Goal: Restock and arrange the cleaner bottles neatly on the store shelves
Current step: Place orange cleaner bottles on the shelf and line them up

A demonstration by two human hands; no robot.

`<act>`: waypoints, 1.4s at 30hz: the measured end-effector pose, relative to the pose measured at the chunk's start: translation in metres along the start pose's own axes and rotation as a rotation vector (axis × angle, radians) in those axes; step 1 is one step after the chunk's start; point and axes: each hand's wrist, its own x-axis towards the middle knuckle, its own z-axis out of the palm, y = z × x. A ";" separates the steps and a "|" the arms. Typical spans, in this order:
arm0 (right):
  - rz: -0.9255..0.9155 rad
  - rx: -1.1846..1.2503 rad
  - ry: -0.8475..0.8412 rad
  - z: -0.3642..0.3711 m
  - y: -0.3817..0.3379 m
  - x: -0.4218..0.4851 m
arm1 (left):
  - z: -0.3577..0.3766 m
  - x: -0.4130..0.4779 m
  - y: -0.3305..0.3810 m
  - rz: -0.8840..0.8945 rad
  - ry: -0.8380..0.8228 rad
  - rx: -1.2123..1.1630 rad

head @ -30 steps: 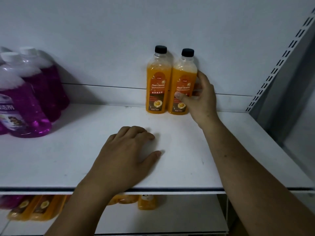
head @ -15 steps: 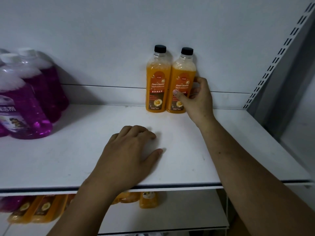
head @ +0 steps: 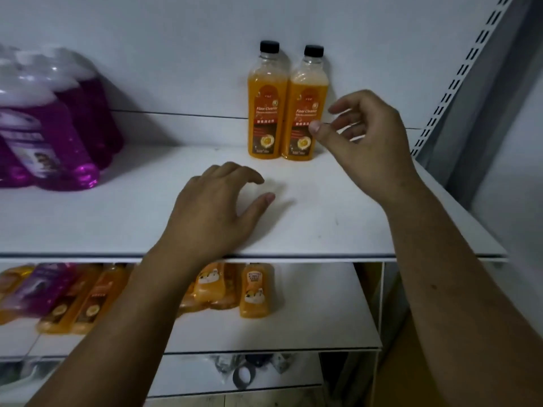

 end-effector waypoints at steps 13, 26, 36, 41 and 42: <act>-0.115 0.232 -0.327 -0.025 0.004 -0.171 | -0.012 -0.147 0.012 -0.007 0.187 -0.151; 0.425 0.070 -0.551 0.159 0.173 -0.199 | 0.173 -0.139 -0.123 -0.570 -0.316 -0.106; 0.661 -0.064 -0.501 0.288 0.268 -0.230 | 0.260 -0.093 -0.170 -0.574 -0.405 0.148; 0.762 -0.014 -0.695 0.285 0.267 -0.224 | 0.269 -0.089 -0.176 -0.755 -0.374 -0.070; 0.796 0.019 -0.724 0.281 0.268 -0.225 | 0.269 -0.089 -0.175 -0.801 -0.370 -0.161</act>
